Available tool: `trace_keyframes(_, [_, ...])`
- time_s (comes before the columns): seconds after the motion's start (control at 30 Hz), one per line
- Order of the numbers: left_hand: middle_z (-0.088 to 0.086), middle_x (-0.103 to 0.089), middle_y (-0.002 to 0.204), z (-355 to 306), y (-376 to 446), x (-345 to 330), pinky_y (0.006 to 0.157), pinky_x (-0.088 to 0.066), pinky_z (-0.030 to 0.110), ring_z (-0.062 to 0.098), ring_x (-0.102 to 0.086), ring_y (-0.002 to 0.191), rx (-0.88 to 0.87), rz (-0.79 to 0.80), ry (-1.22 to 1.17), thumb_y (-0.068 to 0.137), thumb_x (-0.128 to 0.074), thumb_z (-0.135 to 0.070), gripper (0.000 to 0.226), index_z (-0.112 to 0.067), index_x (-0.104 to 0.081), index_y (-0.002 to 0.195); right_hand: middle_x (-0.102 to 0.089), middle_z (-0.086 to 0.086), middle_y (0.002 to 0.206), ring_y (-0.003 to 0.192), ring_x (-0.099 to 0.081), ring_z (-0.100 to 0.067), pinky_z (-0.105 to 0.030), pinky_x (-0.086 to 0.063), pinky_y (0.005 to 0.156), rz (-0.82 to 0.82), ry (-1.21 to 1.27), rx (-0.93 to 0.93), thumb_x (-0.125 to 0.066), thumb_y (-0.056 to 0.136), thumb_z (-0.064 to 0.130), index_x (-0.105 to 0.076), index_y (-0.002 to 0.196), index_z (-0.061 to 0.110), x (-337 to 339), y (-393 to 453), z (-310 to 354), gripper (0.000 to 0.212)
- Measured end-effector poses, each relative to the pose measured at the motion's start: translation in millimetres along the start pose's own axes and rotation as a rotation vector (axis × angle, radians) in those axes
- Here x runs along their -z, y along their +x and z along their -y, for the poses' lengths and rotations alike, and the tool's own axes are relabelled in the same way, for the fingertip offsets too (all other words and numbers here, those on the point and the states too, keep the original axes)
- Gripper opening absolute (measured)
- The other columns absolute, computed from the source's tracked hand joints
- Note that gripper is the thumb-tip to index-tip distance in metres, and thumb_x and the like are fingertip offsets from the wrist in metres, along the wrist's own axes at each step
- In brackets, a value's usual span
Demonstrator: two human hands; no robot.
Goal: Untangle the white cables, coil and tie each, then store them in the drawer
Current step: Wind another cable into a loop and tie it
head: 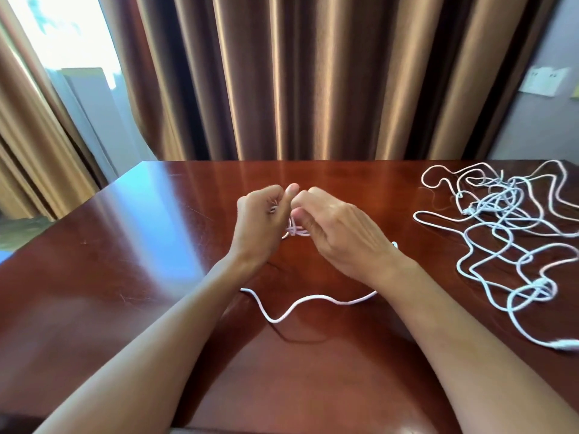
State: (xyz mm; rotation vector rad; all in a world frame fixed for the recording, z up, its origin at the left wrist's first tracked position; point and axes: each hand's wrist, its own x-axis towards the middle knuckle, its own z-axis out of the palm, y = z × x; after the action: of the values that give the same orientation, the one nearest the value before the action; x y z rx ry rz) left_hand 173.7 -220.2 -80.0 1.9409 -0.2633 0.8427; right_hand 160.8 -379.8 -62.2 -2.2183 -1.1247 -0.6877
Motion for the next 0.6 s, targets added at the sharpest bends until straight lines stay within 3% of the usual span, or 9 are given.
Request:
trace_keyframes(0.07, [0.001,-0.046,0.050,-3,-3,-2,0.047,-0.035,0.034,0.006,-0.039,0.052,-0.028,0.110,-0.029,0.104,-0.052,-0.030,0.049,-0.004,-0.055,0.062,-0.058,0.006,0.088,0.077,-0.062,-0.014,-0.034,-0.052,0.069,-0.101,0.211,-0.078,-0.055,0.104,0.025,-0.057,0.104,0.017,0,3,-8,0.008])
trace_keyframes(0.13, [0.000,-0.053,0.051,-12,-6,-2,0.044,-0.036,0.029,0.005,-0.043,0.050,-0.009,0.187,-0.111,0.106,-0.044,-0.032,0.050,-0.002,-0.067,0.074,-0.058,0.014,0.074,0.069,-0.056,-0.002,-0.021,-0.047,0.066,-0.169,0.522,-0.233,-0.070,0.095,0.019,-0.059,0.093,0.019,3,6,-12,0.011])
trace_keyframes(0.2, [-0.005,-0.051,0.046,-20,-8,-1,0.040,-0.034,0.023,0.006,-0.044,0.042,0.060,0.216,-0.239,0.107,-0.038,-0.032,0.054,-0.003,-0.063,0.069,-0.065,0.011,0.076,0.076,-0.062,-0.006,-0.022,-0.050,0.072,-0.177,0.824,-0.380,-0.077,0.085,0.024,-0.065,0.087,0.020,6,6,-12,0.013])
trace_keyframes(0.27, [-0.002,-0.047,0.040,-27,-10,-3,0.035,-0.030,0.022,0.010,-0.040,0.033,0.146,0.210,-0.371,0.109,-0.033,-0.032,0.057,-0.011,-0.050,0.058,-0.069,-0.002,0.081,0.080,-0.062,-0.019,-0.030,-0.050,0.074,-0.179,0.971,-0.457,-0.078,0.080,0.031,-0.069,0.084,0.021,5,4,-13,0.014])
trace_keyframes(0.33, [0.003,-0.042,0.037,-32,-12,-6,0.034,-0.027,0.022,0.013,-0.036,0.028,0.212,0.149,-0.443,0.109,-0.030,-0.034,0.060,-0.013,-0.042,0.054,-0.067,-0.004,0.075,0.071,-0.058,-0.019,-0.030,-0.047,0.065,-0.192,0.914,-0.453,-0.076,0.084,0.031,-0.068,0.078,0.023,0,3,-14,0.013])
trace_keyframes(0.4, [0.005,-0.038,0.035,-32,-12,-9,0.034,-0.026,0.021,0.015,-0.032,0.027,0.260,0.060,-0.468,0.110,-0.028,-0.036,0.065,-0.011,-0.038,0.050,-0.063,0.008,0.068,0.062,-0.053,-0.008,-0.028,-0.043,0.058,-0.184,0.696,-0.398,-0.071,0.093,0.031,-0.064,0.076,0.026,-9,1,-12,0.019])
trace_keyframes(0.47, [0.006,-0.037,0.034,-26,-9,-10,0.034,-0.026,0.024,0.018,-0.033,0.029,0.281,-0.037,-0.426,0.110,-0.027,-0.038,0.071,-0.011,-0.036,0.045,-0.065,0.011,0.069,0.061,-0.054,-0.003,-0.031,-0.044,0.060,-0.151,0.455,-0.352,-0.064,0.098,0.029,-0.064,0.080,0.023,-19,1,-6,0.019])
trace_keyframes(0.53, [0.001,-0.036,0.037,-19,-7,-8,0.036,-0.028,0.033,0.018,-0.034,0.035,0.266,-0.152,-0.313,0.108,-0.031,-0.040,0.071,-0.008,-0.030,0.045,-0.070,0.008,0.079,0.071,-0.061,-0.007,-0.022,-0.043,0.064,-0.109,0.305,-0.295,-0.061,0.099,0.018,-0.069,0.090,0.017,-24,1,4,0.012])
trace_keyframes(0.6, [-0.008,-0.032,0.039,-15,-5,-6,0.042,-0.026,0.033,0.011,-0.030,0.040,0.250,-0.265,-0.210,0.108,-0.037,-0.035,0.067,-0.010,-0.025,0.046,-0.074,0.002,0.094,0.087,-0.064,-0.010,-0.012,-0.042,0.069,-0.059,0.250,-0.221,-0.058,0.100,0.011,-0.073,0.104,0.011,-24,1,12,0.015])
